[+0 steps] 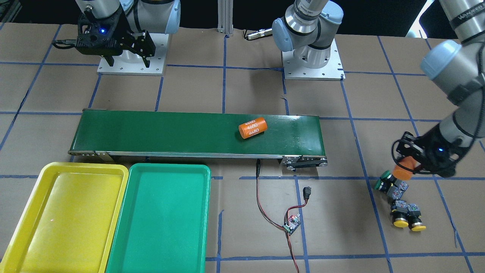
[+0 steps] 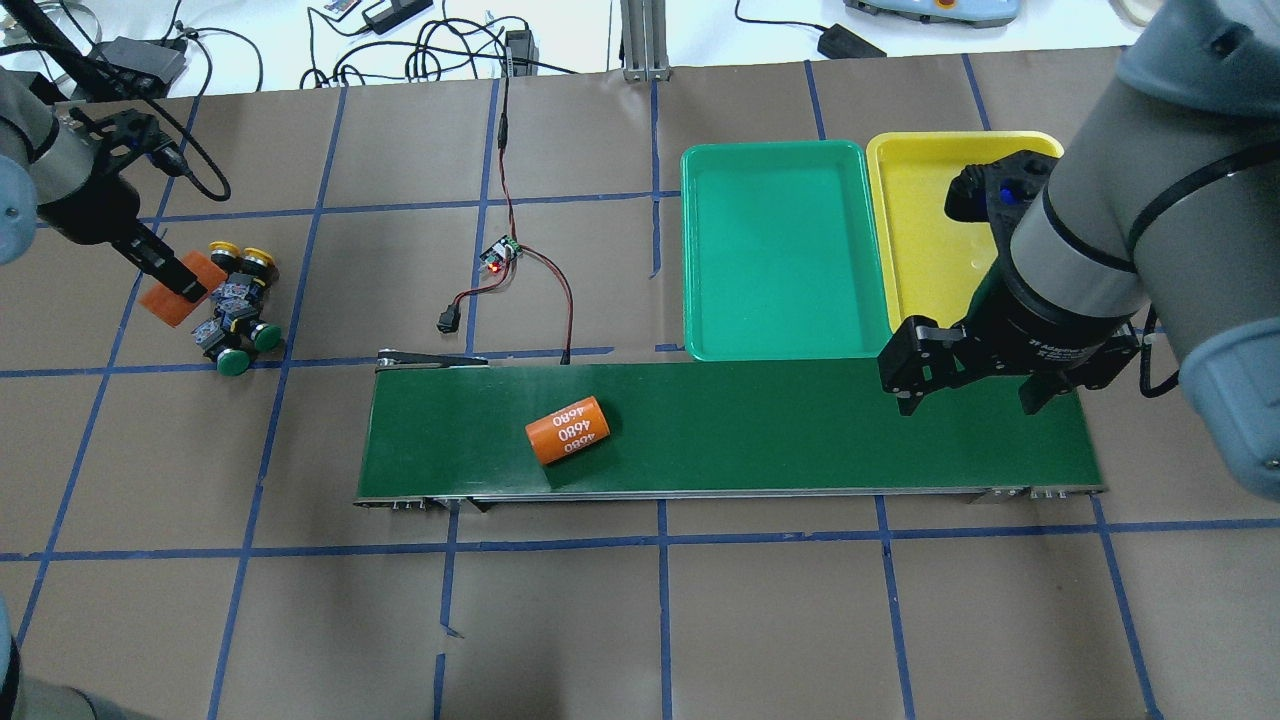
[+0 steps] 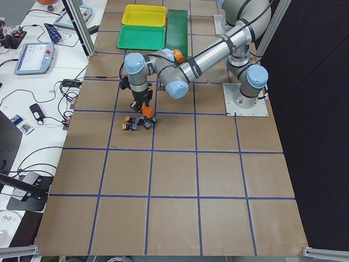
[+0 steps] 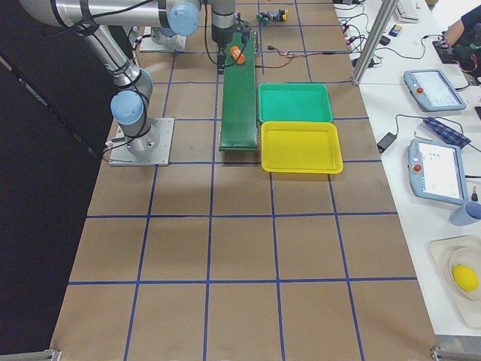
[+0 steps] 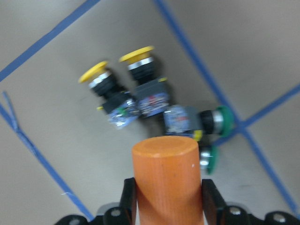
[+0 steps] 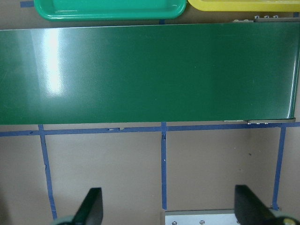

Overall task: Sort buttons by color to trays
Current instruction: 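Place the second orange cylinder on the belt with the left gripper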

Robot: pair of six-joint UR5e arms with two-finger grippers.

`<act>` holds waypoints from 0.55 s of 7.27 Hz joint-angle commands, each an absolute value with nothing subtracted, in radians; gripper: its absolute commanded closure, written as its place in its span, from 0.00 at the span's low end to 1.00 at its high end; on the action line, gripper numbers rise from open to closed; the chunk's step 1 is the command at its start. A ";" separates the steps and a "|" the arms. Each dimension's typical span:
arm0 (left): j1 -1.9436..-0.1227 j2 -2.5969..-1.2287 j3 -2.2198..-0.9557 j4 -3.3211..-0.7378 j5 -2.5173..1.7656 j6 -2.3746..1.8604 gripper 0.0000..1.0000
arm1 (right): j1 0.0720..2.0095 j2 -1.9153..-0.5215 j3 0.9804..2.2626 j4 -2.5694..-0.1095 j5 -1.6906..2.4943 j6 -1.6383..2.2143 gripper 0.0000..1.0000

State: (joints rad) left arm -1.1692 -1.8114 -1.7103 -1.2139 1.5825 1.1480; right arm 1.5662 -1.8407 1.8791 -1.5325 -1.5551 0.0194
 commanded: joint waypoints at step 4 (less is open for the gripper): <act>-1.577 -1.597 -1.975 -1.181 1.579 1.140 1.00 | 1.566 -1.841 1.879 -1.532 -1.554 0.020 0.00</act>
